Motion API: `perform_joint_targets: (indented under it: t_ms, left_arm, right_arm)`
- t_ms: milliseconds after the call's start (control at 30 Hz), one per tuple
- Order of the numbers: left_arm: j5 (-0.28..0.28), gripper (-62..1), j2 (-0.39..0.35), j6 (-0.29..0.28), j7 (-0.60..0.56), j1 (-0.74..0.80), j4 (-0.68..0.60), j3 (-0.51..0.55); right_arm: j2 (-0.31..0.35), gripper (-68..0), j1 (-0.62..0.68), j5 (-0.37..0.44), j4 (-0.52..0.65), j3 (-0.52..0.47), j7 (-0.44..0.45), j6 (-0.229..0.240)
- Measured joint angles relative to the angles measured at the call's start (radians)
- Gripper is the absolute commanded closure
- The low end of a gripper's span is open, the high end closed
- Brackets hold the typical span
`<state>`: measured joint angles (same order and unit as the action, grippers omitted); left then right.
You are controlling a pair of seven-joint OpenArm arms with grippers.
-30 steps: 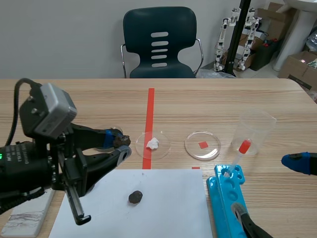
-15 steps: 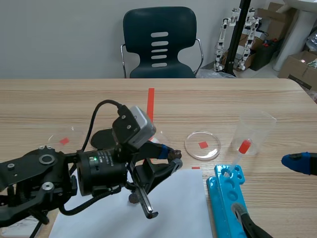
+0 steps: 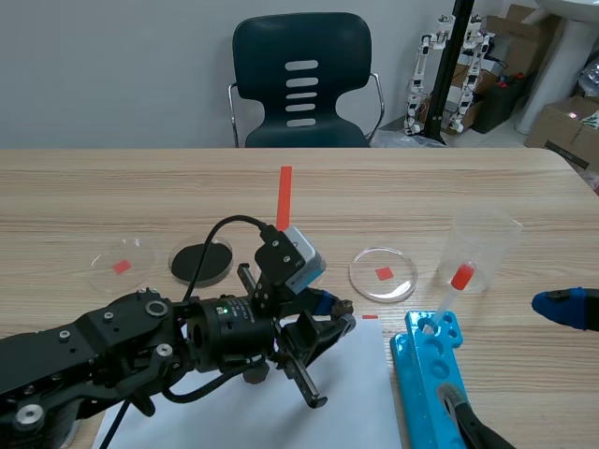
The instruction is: Put the right mineral back
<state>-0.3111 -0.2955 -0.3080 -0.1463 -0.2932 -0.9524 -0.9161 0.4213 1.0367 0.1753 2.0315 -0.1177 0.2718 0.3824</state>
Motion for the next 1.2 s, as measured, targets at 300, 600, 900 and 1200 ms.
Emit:
perform_joint_targets:
  t_ms: [300,600,900,1200]
  left_arm:
    - [0.000,-7.2,0.066,0.000,-0.040,-0.051,0.145,-0.073]
    - [0.028,-7.2,0.120,0.000,-0.084,-0.052,0.232,-0.072]
    - [0.031,-25.9,0.138,0.008,-0.084,-0.070,0.278,-0.072]
    - [0.031,-49.6,0.138,0.008,-0.084,-0.070,0.278,-0.072]
  right_arm:
    - [0.000,-64.7,0.000,0.000,0.000,0.000,0.000,0.000]
    - [0.000,-64.7,0.000,0.000,0.000,0.000,0.000,0.000]
    - [0.000,-64.7,0.000,0.000,0.000,0.000,0.000,0.000]
    - [0.000,-64.7,0.000,0.000,0.000,0.000,0.000,0.000]
